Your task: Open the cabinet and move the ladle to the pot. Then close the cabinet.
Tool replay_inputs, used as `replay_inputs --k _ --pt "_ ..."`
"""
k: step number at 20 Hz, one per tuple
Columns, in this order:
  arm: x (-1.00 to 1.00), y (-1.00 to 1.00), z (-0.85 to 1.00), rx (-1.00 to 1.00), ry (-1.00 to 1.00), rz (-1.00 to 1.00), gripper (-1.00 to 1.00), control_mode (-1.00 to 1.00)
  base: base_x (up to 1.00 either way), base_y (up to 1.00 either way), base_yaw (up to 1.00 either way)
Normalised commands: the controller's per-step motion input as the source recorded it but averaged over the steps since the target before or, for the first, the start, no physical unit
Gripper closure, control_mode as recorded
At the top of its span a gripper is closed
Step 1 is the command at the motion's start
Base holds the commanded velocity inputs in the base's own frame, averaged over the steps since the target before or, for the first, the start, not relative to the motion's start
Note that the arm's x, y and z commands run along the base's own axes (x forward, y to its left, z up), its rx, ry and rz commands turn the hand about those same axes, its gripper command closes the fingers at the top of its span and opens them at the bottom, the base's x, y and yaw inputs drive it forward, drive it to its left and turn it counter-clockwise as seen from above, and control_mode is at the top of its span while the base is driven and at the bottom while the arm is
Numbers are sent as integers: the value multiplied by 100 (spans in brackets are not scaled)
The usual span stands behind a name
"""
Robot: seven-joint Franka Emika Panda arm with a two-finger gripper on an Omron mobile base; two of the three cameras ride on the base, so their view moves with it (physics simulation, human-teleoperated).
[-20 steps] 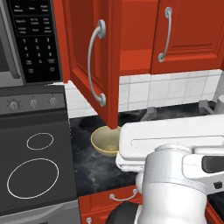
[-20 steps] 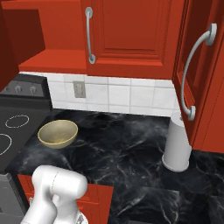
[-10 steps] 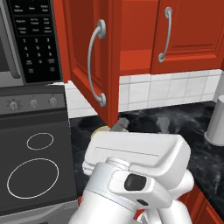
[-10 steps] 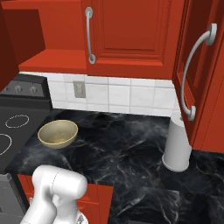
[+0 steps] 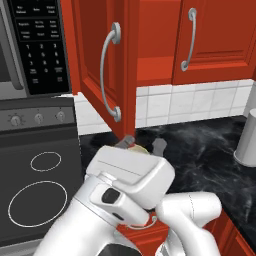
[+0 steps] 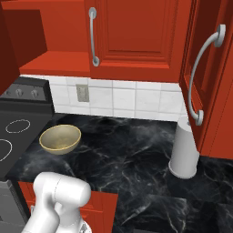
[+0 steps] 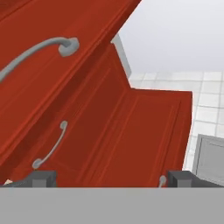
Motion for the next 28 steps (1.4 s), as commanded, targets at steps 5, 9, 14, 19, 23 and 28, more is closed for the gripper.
replay_inputs --k 5,9,14,19,23,28 --pt "51 6 -19 0 0 -11 -100 -100 0 0 0" --pt "40 20 -17 0 0 -8 -100 -100 0 0 0" --pt "36 26 -18 0 0 -6 -100 -100 0 0 0" --pt "50 34 -22 0 0 -5 -100 -100 0 0 0" --pt "54 35 -20 0 0 -1 -100 -100 0 0 0" --pt "50 32 -16 0 0 0 -100 -100 0 0 0"
